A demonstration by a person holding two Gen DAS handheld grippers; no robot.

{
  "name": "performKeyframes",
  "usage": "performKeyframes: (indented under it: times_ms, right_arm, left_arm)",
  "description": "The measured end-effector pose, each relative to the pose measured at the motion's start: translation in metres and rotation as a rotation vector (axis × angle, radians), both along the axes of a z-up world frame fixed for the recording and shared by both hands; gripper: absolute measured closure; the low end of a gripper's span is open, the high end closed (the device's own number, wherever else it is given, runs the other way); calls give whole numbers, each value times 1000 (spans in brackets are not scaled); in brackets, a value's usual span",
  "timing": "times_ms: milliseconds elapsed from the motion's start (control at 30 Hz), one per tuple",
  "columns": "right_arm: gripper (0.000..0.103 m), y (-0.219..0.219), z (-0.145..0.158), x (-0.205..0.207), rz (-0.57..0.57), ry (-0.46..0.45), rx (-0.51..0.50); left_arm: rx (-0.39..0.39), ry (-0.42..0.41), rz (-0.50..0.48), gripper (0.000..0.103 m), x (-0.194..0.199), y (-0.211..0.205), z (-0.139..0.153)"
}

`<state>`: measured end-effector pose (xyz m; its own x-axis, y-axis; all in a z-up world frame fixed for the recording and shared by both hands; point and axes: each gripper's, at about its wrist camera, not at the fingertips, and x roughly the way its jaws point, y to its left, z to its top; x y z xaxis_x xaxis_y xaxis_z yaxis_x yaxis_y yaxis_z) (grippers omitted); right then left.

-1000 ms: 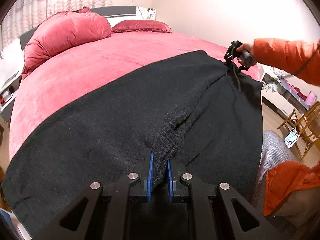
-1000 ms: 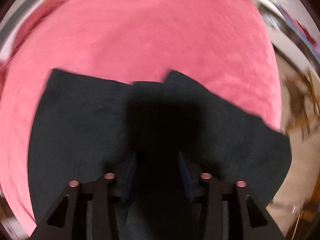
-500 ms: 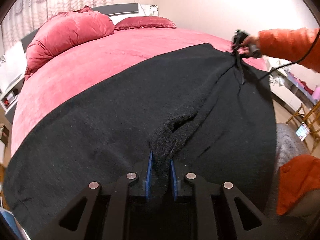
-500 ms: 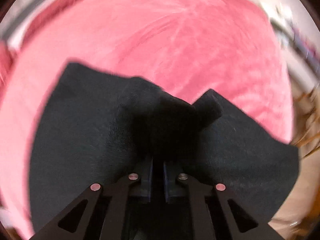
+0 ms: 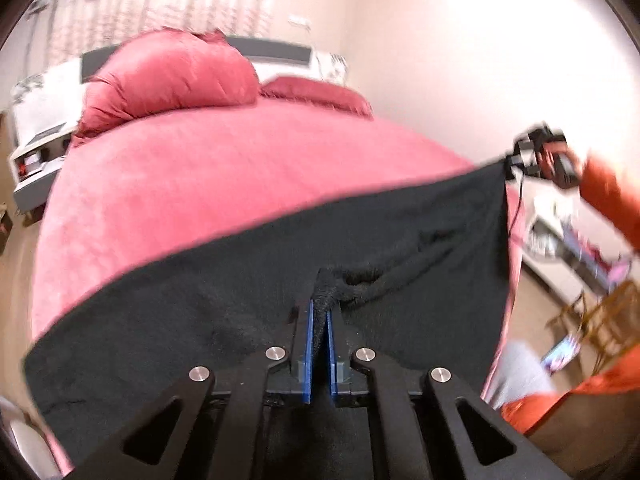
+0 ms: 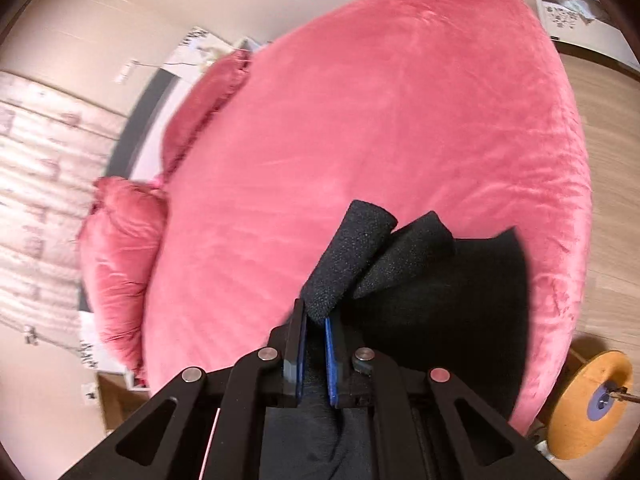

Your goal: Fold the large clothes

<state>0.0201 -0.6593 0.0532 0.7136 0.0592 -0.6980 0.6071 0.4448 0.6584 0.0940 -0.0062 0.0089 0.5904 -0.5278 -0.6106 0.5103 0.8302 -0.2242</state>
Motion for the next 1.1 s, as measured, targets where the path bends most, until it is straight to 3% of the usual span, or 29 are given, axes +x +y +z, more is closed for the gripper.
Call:
performKeyframes:
  times_ms: [233,533,600,700,733,767,833,933,1000,1067,1100]
  right_arm:
    - [96,26,71,14,22,-173,-39]
    - [96,76,124,125,67,-348,36]
    - [96,85,142,133,77,-407,44]
    - [100,89,163,131,93,-499,-7]
    - [100,86,164,128,89,-505,-16]
    - [100,83,160,127,91,-502,-21]
    - [100,82,136,125,90,-425,-60]
    - [100,72,61,113,74,-308,12]
    - [98,59,-2,109,23,-172,58]
    - [91,43,-56,98,-31,-70,50]
    - [76,37,-78,95,-24,-41,70]
  left_arm:
    - [-114,-139,120,98,20,62,85]
    - [-138,-229,268,98,145,123,178]
    - [-124,-336,297,103,144,131,205]
    - [-173,-603,330,103,102,152,256]
    - [-160,-668,310,103,86,153,267]
    - [-117,-682,300,103,77,150,269]
    - [-41,-681,279,103,63,139,255]
    - [39,-534,209,103,59,119,192]
    - [89,-370,176,102,62,98,130]
    - [73,-160,182,102,70,86,57]
    - [59,-82,204,102,75,82,30]
